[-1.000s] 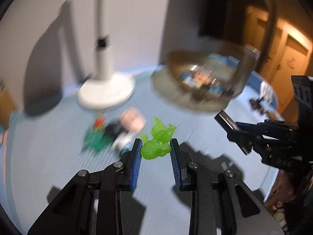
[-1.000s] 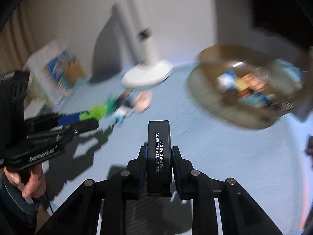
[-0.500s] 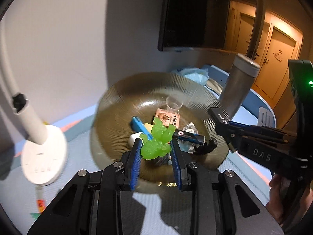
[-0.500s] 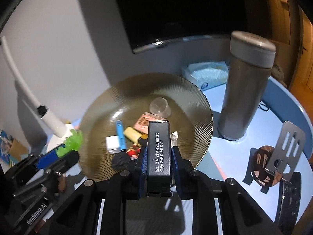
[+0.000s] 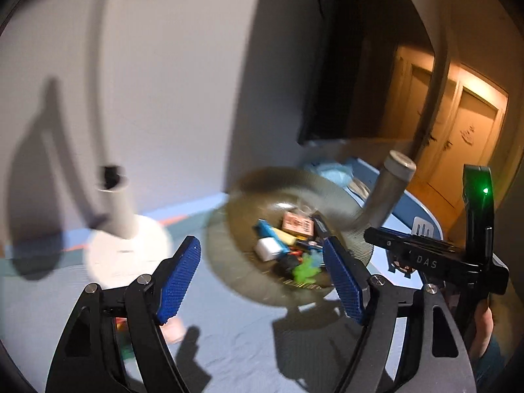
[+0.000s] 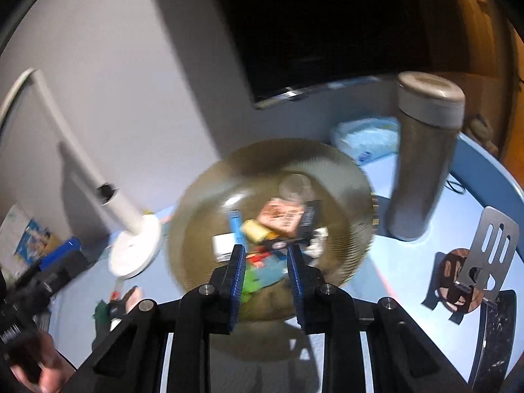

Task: Organize rigid objects
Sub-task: 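Carry both items into the amber bowl and release them, then move both tools back toward the black-headed figurine and vial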

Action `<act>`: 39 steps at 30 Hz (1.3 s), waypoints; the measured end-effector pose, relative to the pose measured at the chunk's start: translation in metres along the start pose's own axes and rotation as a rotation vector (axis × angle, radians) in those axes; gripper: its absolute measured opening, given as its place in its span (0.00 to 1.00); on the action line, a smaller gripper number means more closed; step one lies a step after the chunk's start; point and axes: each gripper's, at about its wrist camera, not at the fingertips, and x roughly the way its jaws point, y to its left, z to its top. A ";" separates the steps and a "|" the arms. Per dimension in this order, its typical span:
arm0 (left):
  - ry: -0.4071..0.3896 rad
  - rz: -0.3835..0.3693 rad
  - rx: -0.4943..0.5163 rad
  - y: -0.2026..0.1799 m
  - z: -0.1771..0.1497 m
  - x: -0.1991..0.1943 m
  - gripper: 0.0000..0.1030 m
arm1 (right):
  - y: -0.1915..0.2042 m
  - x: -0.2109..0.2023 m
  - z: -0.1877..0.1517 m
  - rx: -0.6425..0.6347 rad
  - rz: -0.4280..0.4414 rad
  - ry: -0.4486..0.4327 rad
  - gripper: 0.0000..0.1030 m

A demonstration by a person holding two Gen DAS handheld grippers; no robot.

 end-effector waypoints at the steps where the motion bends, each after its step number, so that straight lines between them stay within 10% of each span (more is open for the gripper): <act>1: -0.024 0.029 -0.010 0.010 -0.004 -0.021 0.76 | 0.010 -0.006 -0.002 -0.017 0.024 -0.007 0.24; 8: -0.028 0.202 -0.152 0.079 -0.068 -0.089 0.79 | 0.087 -0.004 -0.039 -0.142 0.135 0.014 0.38; 16: 0.150 0.416 -0.294 0.164 -0.159 -0.049 0.78 | 0.112 0.069 -0.118 -0.203 0.220 0.159 0.38; 39: 0.195 0.365 -0.242 0.160 -0.168 -0.041 0.77 | 0.128 0.102 -0.128 -0.235 0.182 0.327 0.47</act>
